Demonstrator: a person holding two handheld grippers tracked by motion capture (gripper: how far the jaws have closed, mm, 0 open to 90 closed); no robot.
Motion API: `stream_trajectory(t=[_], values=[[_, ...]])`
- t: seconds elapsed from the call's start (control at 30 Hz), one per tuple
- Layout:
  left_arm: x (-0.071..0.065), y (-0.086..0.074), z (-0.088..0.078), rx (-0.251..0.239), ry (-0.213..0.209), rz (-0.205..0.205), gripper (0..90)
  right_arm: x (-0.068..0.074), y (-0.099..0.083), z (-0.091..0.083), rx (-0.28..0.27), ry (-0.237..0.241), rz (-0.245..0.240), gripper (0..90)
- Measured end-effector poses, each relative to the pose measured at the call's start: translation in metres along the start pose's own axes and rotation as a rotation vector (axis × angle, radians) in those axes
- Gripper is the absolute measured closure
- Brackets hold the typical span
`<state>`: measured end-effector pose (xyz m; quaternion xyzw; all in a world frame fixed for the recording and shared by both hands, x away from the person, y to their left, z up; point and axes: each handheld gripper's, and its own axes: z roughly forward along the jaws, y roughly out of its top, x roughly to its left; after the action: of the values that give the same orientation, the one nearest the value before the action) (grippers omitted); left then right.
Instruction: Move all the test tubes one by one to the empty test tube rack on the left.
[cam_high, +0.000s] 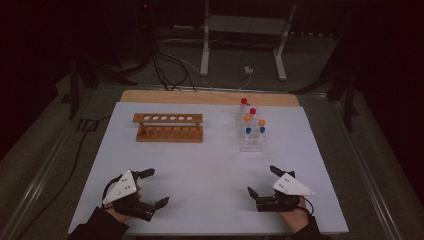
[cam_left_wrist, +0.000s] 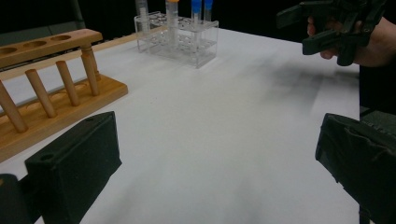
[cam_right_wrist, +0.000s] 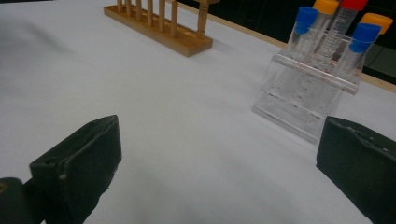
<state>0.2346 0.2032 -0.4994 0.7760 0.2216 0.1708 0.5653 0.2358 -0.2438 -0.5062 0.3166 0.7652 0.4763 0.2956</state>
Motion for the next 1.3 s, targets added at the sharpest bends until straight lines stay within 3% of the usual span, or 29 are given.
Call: stream_trajectory(t=[0.23, 0.47, 0.53, 0.83, 1.03, 1.1, 1.3], values=[[0.0, 0.0, 0.0, -0.004, -0.005, -0.005, 0.6, -0.001, 0.0, 0.0, 0.012, -0.021, 0.011, 0.0], [0.0, 0.001, -0.001, -0.014, -0.011, -0.008, 0.6, 0.004, 0.004, 0.002, 0.087, 0.027, 0.028, 0.0], [0.0, 0.001, -0.002, -0.014, -0.011, -0.011, 0.6, 0.004, 0.006, 0.002, 0.095, 0.056, 0.04, 0.0], [0.0, 0.001, -0.001, -0.011, -0.012, -0.007, 0.6, 0.01, 0.012, 0.003, 0.115, 0.09, 0.027, 0.0], [0.0, 0.0, -0.001, -0.008, -0.01, -0.008, 0.6, 0.01, 0.021, 0.003, 0.108, 0.104, 0.036, 0.0], [-0.001, 0.001, -0.001, -0.012, -0.012, -0.007, 0.6, 0.011, 0.029, 0.001, 0.083, 0.107, 0.031, 0.0], [-0.001, 0.001, -0.002, -0.015, -0.016, -0.004, 0.6, 0.005, 0.046, 0.004, 0.056, 0.086, 0.026, 0.0]])
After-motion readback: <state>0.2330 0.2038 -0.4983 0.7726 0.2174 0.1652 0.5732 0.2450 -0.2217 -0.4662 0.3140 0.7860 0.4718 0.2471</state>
